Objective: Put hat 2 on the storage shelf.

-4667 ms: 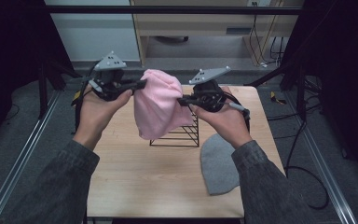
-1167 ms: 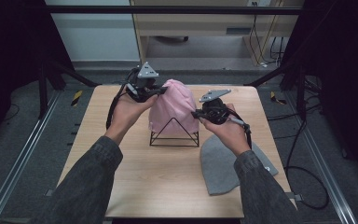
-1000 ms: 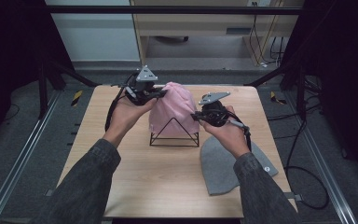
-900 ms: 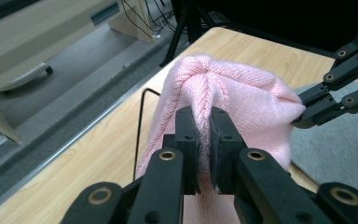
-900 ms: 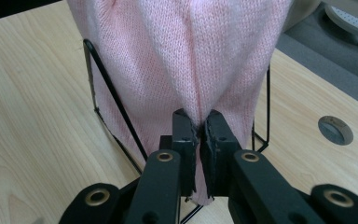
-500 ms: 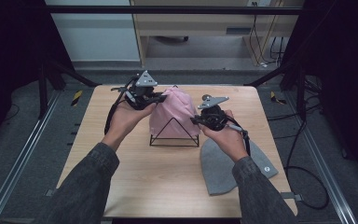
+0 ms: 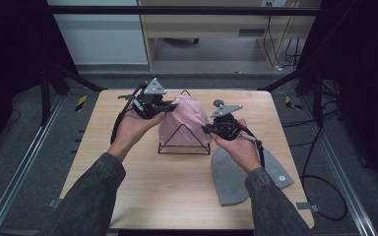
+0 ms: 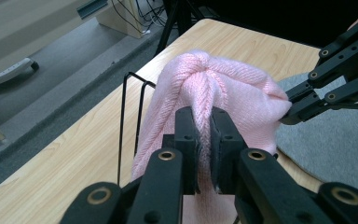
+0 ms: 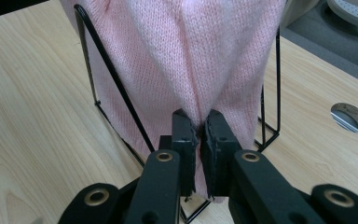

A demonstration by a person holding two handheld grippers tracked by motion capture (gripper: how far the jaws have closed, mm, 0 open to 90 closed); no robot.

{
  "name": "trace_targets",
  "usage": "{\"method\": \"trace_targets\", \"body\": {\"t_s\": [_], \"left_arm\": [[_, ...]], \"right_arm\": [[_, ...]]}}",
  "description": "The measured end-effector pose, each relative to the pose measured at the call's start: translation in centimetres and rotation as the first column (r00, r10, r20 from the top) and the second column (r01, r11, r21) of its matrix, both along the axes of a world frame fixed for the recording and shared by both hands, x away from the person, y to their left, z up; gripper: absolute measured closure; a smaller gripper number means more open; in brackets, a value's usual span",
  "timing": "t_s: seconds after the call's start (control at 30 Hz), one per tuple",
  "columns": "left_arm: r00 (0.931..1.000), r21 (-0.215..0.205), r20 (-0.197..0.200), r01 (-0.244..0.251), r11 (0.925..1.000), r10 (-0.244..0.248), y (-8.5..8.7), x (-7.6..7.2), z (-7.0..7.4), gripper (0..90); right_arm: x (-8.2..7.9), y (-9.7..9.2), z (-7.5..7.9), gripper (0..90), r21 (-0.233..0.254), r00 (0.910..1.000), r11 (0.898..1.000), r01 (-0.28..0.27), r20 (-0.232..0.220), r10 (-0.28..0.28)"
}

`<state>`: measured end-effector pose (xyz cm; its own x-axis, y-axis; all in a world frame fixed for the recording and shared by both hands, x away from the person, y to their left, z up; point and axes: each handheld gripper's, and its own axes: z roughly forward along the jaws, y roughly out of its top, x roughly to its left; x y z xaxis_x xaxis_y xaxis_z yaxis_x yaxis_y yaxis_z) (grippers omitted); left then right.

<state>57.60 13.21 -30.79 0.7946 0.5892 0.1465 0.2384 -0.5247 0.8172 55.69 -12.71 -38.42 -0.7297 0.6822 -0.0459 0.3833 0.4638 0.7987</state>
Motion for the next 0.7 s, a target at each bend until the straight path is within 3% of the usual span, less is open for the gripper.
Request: {"method": "trace_targets", "body": {"t_s": [0.7], "left_arm": [[0.9998,-0.004,-0.017,0.008,1.0,-0.008,-0.1,-0.5,-1.2,82.0]], "right_arm": [[-0.1,-0.1,-1.2,84.5,-0.005,0.9998,1.0,0.017,-0.012,-0.018]]}}
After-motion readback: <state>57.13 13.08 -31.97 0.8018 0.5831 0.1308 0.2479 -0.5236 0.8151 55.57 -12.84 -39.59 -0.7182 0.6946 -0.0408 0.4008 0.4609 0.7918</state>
